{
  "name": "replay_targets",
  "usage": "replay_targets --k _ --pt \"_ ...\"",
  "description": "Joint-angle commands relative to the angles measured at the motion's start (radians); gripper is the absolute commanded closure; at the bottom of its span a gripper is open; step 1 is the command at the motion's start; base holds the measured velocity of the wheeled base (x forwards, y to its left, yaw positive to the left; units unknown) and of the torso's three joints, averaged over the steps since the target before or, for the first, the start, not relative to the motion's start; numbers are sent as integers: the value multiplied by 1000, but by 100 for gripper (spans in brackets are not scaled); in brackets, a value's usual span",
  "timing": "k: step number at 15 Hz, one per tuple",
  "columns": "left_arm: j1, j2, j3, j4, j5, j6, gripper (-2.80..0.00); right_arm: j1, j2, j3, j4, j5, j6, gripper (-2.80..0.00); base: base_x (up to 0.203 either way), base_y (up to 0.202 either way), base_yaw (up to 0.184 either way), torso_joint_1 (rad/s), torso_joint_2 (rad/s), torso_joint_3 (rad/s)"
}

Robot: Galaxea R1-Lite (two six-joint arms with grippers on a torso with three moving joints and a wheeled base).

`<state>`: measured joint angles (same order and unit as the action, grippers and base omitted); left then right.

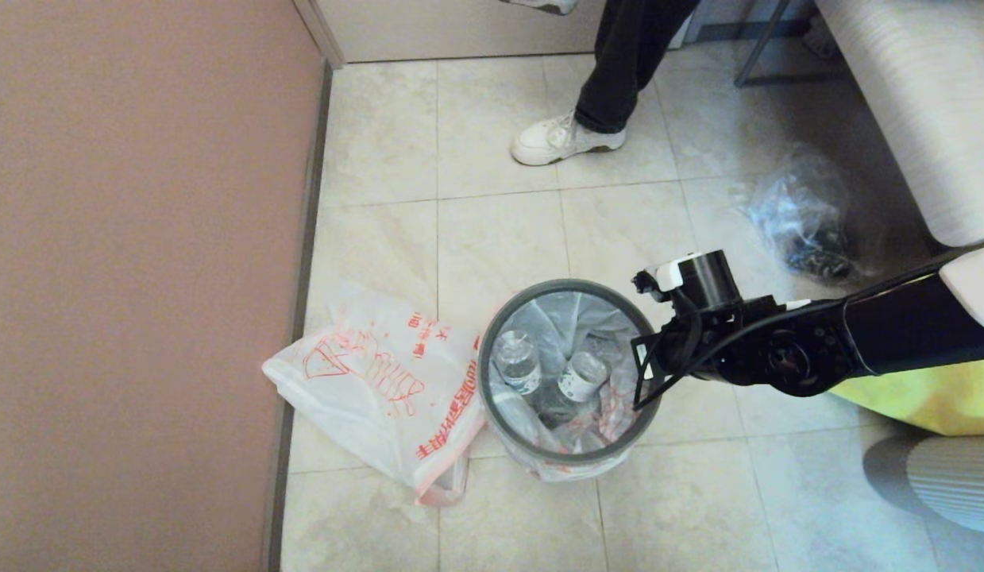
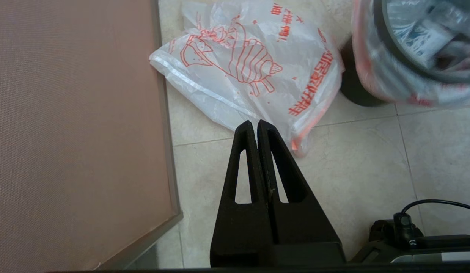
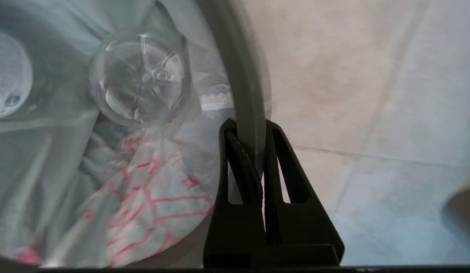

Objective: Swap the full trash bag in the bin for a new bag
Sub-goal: Place the trash can ring on the floor

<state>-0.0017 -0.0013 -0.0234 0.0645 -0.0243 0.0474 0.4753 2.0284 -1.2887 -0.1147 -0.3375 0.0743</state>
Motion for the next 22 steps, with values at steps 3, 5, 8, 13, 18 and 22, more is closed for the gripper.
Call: replay_targets --k 3,5,8,13,18,22 --pt "0 1 0 0 0 0 0 13 -59 5 26 -17 1 0 0 0 0 0 0 0" --pt "0 1 0 0 0 0 0 22 -76 3 66 -17 1 0 0 0 0 0 0 0" --pt "0 1 0 0 0 0 0 29 -73 2 143 -21 3 0 0 0 0 0 0 0" --pt "0 1 0 0 0 0 0 24 -53 3 145 -20 5 0 0 0 0 0 0 0" --pt "0 1 0 0 0 0 0 9 -56 19 144 -23 6 -280 0 0 0 0 0 0" --pt "0 1 0 0 0 0 0 3 -52 26 138 -24 7 -280 0 0 0 0 0 0"
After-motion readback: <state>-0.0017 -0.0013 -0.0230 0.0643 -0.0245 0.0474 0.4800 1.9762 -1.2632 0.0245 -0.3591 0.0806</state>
